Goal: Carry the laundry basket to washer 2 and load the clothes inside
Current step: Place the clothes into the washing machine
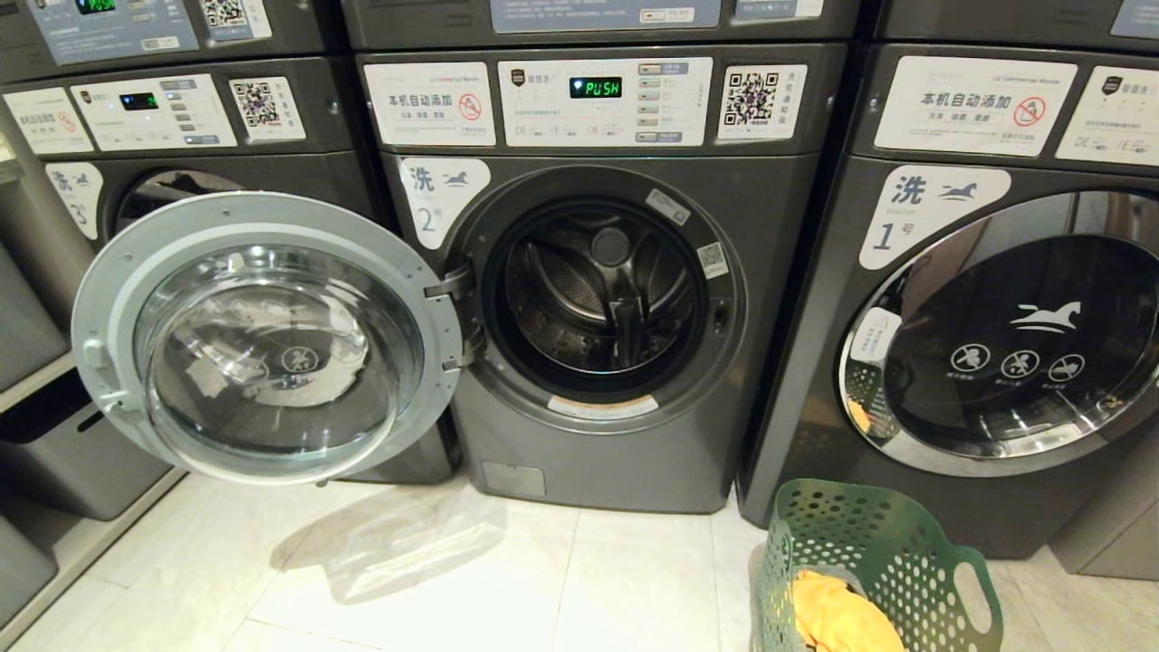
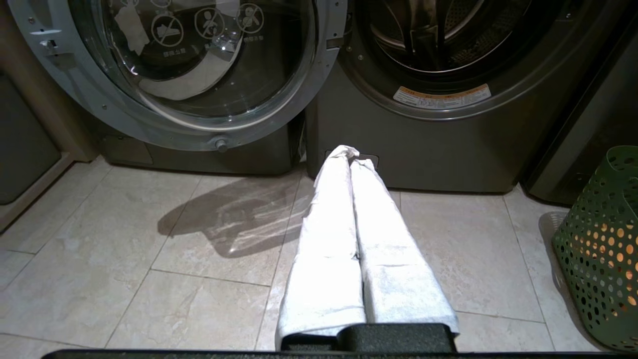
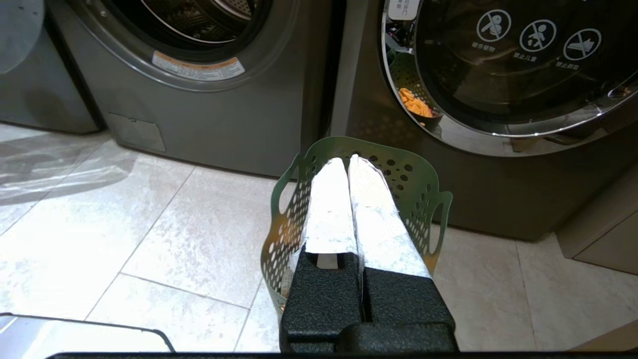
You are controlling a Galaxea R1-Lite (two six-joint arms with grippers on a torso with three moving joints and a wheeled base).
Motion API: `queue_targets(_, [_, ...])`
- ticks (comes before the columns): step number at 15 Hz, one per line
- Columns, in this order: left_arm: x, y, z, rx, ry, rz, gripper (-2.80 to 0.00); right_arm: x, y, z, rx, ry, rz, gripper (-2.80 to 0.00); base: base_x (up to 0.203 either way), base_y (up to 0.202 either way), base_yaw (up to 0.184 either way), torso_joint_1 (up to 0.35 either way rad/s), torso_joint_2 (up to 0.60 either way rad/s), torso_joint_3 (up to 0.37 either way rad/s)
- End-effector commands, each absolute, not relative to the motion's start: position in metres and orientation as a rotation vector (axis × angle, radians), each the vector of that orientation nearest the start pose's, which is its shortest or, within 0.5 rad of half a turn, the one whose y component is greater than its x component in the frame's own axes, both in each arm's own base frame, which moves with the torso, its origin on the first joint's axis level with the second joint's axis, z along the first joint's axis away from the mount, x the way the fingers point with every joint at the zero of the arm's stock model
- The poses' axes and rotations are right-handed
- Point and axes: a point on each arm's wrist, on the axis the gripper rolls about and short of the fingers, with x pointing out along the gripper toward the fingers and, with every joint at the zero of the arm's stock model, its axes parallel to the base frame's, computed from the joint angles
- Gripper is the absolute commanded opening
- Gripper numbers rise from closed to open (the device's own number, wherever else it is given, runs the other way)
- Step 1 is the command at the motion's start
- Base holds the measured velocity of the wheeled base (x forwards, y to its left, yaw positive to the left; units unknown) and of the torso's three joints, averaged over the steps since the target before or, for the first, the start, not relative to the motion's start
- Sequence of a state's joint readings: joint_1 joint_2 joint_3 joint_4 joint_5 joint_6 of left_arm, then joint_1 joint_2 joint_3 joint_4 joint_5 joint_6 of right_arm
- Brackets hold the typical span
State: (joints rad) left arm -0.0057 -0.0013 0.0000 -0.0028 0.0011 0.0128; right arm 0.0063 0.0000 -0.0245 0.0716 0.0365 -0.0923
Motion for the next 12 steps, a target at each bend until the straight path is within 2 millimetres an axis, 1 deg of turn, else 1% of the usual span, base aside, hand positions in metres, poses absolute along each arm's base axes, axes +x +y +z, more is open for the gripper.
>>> queue_targets(1, [-0.0229,0.0002,0.0758,0.014,-0.005,-0.005,-2.8,-0.0248,0.0007,0.0749,-0.092,0.046,0.045,-2.8,0.0,0.0,0.0,0.0,0.0,0.0])
queue_targets(3, [-0.0229,0.0002,0.0758,0.014,-0.004,-0.005,-2.8,-0.0247,0.0007,0.0749,-0.091,0.047,0.045,-2.8,0.11,0.0,0.002,0.002,0.0,0.008])
queue_targets(12, [-0.0229,0.0002,0.0757,0.014,-0.003,-0.005,-2.8,-0.0248,0.0007,0.0749,-0.091,0.046,0.045,-2.8,0.195,0.0,0.0,0.006,0.0,0.0])
